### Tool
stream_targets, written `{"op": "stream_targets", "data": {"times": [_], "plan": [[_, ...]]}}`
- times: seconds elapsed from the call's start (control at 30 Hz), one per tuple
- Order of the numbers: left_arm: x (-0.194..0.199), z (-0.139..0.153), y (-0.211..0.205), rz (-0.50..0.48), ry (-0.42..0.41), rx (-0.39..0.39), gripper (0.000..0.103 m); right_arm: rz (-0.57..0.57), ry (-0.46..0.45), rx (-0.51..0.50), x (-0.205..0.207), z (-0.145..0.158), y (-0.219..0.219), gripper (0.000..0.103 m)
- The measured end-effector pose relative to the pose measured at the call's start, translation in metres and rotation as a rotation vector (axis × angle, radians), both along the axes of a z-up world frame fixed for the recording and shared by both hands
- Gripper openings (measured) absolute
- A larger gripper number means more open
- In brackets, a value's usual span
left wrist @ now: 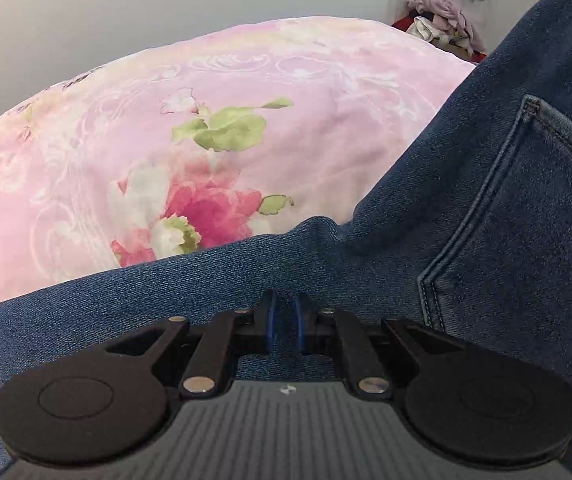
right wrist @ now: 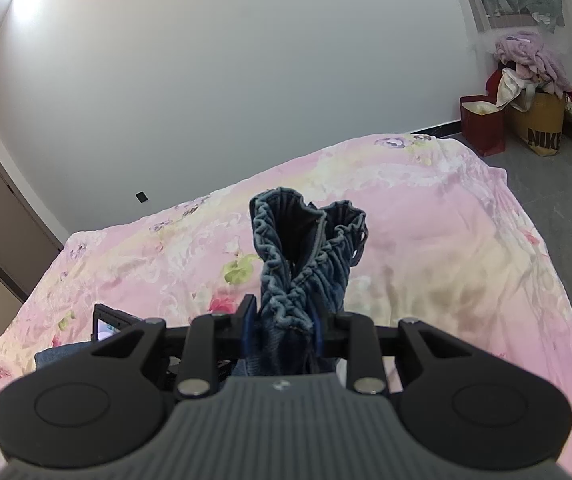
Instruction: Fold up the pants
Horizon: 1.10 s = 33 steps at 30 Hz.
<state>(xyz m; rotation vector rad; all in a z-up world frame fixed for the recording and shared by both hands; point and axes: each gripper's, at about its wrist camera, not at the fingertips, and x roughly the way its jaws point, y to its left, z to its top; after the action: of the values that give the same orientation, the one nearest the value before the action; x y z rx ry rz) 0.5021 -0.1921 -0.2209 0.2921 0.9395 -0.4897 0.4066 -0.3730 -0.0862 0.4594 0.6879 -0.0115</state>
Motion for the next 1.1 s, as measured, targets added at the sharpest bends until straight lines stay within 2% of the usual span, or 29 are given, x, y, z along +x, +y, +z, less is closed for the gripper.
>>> {"op": "stream_targets", "data": {"times": [0.17, 0.3, 0.6, 0.73, 0.9, 1.1], "plan": [[-0.024, 0.033, 0.026, -0.015, -0.021, -0.051, 0.012, 0.009, -0.009, 0.0, 0.004, 0.008, 0.013, 0.023], [-0.043, 0.062, 0.062, 0.002, -0.051, -0.093, 0.012, 0.041, -0.025, -0.043, 0.005, 0.018, 0.042, 0.022], [-0.085, 0.104, 0.156, 0.068, -0.085, -0.085, 0.012, 0.144, -0.046, -0.101, 0.018, 0.02, 0.13, 0.021], [-0.097, 0.103, 0.197, 0.124, -0.066, -0.085, 0.012, 0.195, -0.035, -0.158, 0.025, 0.01, 0.177, 0.021], [-0.099, 0.09, 0.242, 0.194, -0.005, -0.141, 0.012, 0.245, -0.008, -0.209, 0.033, -0.015, 0.23, 0.021], [-0.093, 0.07, 0.275, 0.258, 0.066, -0.218, 0.012, 0.367, 0.075, -0.316, 0.045, -0.068, 0.299, 0.021]]}}
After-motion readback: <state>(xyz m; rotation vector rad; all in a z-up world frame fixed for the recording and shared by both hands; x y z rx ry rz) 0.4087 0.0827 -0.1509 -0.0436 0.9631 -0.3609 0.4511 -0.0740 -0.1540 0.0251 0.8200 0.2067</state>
